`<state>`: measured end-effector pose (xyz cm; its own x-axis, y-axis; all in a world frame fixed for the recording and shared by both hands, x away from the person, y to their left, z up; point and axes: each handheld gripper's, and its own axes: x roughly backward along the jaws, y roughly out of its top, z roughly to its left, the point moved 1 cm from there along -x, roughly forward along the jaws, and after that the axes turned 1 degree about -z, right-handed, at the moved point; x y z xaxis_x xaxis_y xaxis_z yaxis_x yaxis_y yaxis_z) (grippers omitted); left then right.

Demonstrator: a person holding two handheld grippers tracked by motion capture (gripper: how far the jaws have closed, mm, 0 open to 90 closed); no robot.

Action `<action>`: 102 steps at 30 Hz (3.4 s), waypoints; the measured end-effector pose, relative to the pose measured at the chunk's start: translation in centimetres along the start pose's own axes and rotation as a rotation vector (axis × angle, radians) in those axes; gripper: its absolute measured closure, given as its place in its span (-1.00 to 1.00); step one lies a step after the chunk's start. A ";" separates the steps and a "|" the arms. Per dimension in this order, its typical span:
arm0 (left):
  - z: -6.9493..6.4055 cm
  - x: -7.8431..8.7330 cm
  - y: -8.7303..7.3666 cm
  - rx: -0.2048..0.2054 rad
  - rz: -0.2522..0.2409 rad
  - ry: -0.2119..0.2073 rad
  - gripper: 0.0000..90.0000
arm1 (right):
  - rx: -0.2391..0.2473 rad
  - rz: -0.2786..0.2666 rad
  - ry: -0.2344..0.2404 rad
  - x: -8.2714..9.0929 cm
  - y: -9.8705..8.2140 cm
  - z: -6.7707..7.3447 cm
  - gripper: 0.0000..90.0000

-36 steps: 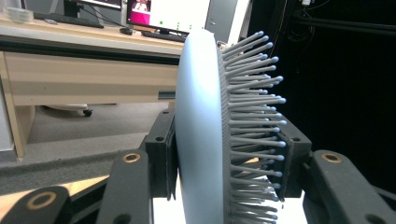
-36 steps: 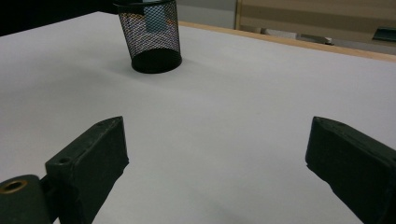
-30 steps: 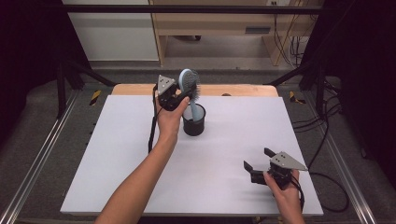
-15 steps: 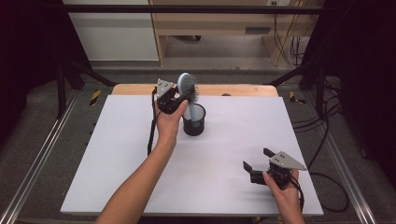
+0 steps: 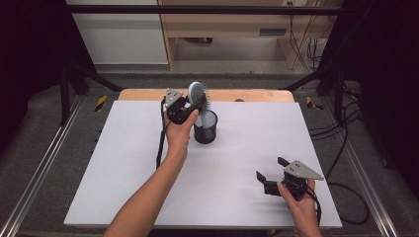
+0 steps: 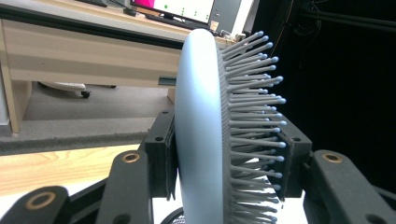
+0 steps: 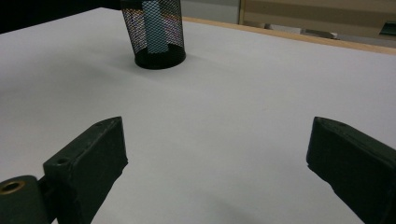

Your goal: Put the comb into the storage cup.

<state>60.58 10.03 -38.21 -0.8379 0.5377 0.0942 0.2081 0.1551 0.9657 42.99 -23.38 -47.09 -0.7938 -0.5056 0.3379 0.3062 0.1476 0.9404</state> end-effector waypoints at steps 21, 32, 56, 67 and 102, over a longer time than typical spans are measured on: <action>0.2 0.0 -0.6 0.002 0.010 0.008 0.12 | 0.017 0.004 0.006 -0.1 0.0 0.1 -0.87; 1.3 0.5 -0.5 0.029 0.026 0.023 0.05 | 0.022 0.010 0.006 -0.2 -0.1 0.2 -0.87; 3.5 1.1 -0.8 0.091 0.031 0.035 -0.05 | 0.026 0.009 0.003 -0.2 -0.1 0.2 -0.88; 3.8 1.2 -0.9 0.096 0.036 0.043 -0.08 | 0.027 0.015 0.008 -0.3 -0.2 0.3 -0.88; 3.2 1.9 -0.7 0.009 0.049 0.083 -0.89 | 0.026 0.016 0.014 -0.3 -0.2 0.4 -0.88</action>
<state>60.41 13.58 -39.51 -0.8652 0.4747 0.1612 0.2543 0.1383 0.9572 42.98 -22.95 -47.33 -0.7816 -0.5144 0.3529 0.3051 0.1781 0.9355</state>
